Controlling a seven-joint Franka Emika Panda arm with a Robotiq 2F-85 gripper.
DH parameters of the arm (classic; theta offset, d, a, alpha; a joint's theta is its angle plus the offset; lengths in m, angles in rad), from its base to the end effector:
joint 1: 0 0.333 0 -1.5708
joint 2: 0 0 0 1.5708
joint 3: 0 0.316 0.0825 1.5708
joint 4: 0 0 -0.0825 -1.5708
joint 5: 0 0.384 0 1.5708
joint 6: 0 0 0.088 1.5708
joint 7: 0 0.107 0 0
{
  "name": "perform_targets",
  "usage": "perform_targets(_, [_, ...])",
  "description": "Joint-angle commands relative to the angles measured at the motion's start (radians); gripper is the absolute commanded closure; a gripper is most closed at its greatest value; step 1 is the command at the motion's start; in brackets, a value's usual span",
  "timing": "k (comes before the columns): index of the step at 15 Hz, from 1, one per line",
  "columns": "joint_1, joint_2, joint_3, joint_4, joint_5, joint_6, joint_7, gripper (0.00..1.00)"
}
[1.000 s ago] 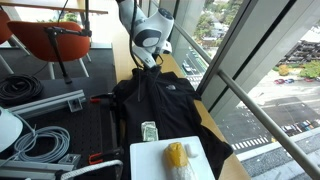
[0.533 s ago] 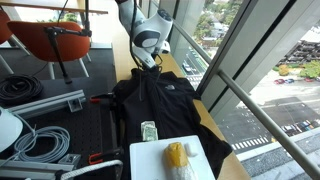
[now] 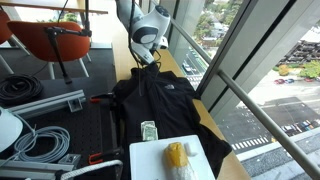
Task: Zip closed the black jersey
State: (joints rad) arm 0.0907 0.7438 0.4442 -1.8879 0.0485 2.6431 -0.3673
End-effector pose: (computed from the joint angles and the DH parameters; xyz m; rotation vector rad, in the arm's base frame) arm 0.5540 0.3127 0.1485 -2.6271 -1.0245 -0.0650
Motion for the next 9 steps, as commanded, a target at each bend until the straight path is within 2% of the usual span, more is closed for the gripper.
perform_targets(1, [0.013,0.02,0.015,0.031,0.017,-0.01,-0.024,0.98])
perform_targets(2, [0.017,0.014,0.009,0.02,0.014,0.001,-0.016,0.68])
perform_targets(3, [0.014,0.008,0.008,0.011,0.014,0.005,-0.017,0.67])
perform_targets(5, [0.002,-0.012,0.014,-0.011,0.02,0.014,-0.021,0.54])
perform_targets(9, [-0.078,-0.099,0.044,-0.106,0.07,0.036,-0.046,0.24])
